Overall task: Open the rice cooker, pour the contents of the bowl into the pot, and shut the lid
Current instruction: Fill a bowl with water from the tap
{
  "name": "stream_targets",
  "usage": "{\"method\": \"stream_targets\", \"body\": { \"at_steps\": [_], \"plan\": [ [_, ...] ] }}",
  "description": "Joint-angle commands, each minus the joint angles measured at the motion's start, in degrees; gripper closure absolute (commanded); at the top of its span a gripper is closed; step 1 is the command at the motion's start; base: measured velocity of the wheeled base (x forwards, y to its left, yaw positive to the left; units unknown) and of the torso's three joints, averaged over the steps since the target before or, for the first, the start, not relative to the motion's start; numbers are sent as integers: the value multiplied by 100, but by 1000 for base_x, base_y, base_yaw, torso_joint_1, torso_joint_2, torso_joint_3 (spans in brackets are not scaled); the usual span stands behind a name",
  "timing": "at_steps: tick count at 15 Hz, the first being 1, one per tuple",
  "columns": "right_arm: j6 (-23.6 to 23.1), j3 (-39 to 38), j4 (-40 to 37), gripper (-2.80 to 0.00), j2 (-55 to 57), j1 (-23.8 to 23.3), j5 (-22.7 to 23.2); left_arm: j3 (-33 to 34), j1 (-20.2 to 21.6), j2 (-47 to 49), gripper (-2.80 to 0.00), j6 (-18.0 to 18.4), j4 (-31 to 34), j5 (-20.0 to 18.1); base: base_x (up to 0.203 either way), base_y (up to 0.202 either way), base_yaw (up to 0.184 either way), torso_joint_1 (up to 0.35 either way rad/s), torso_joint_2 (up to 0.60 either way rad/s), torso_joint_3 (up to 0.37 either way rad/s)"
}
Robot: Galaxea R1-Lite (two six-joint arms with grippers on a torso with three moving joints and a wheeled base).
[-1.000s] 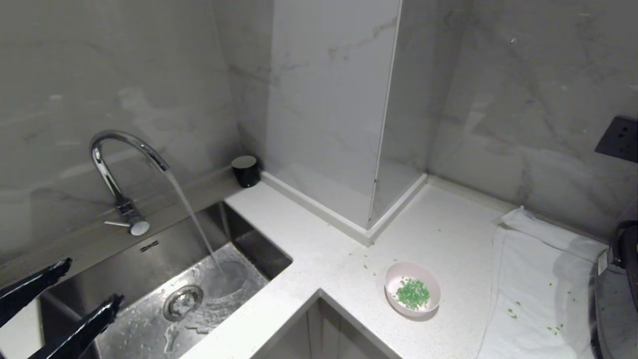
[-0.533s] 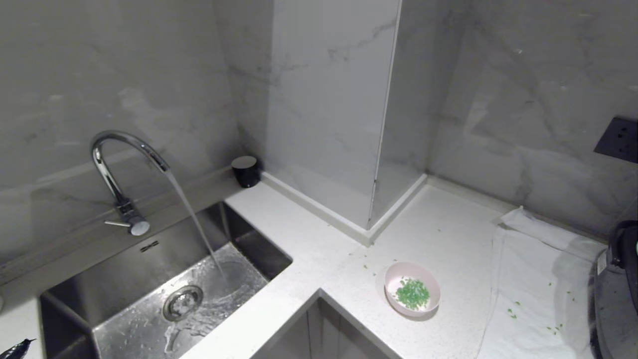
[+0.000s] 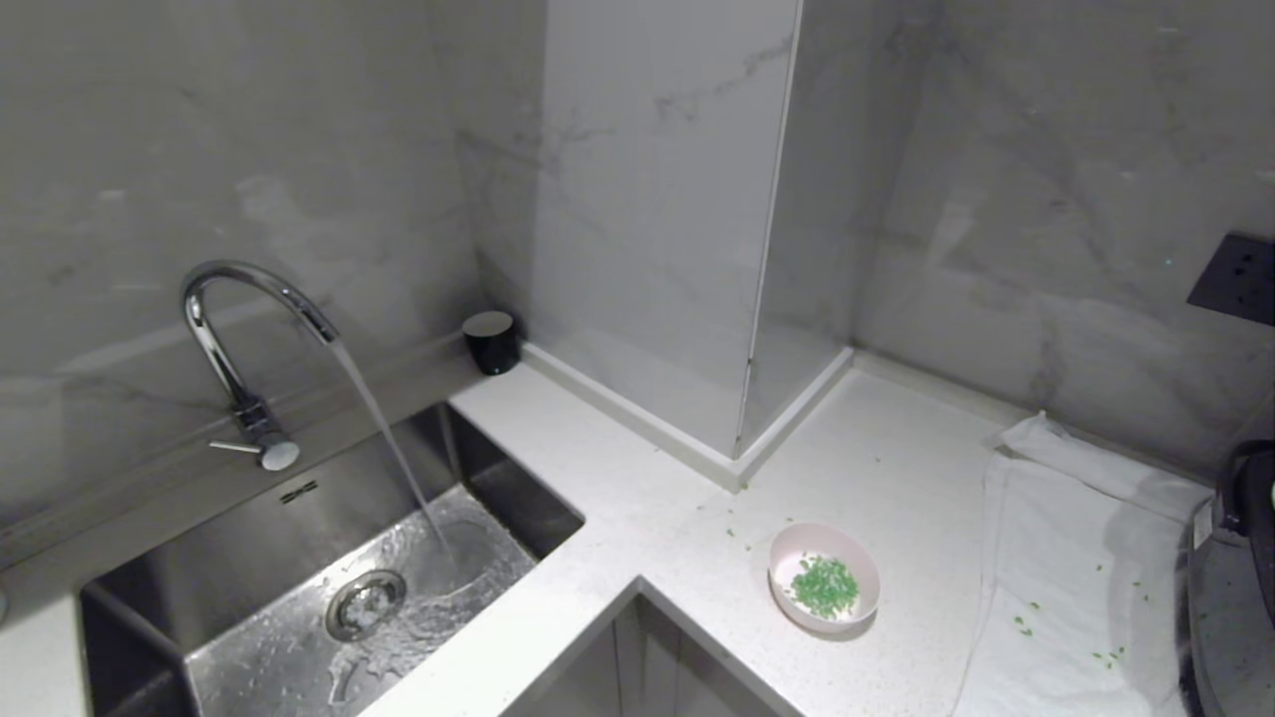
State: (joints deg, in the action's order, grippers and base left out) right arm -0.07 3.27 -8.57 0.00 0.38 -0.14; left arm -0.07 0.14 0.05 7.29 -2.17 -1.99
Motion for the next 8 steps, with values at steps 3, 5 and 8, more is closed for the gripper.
{"method": "stream_targets", "body": {
  "at_steps": [3,5,8],
  "plan": [
    [14,287,-26,0,127,-7,-4,86,-5,-5,-280,-122,7,-38,0,0,0,0,0,0],
    [252,838,-35,0,835,-1,20,86,-5,-5,-280,-122,6,-38,0,0,0,0,0,0],
    [692,1850,-37,0,3016,25,252,78,-5,-5,-280,-131,50,-38,0,0,0,0,0,0]
  ]
}}
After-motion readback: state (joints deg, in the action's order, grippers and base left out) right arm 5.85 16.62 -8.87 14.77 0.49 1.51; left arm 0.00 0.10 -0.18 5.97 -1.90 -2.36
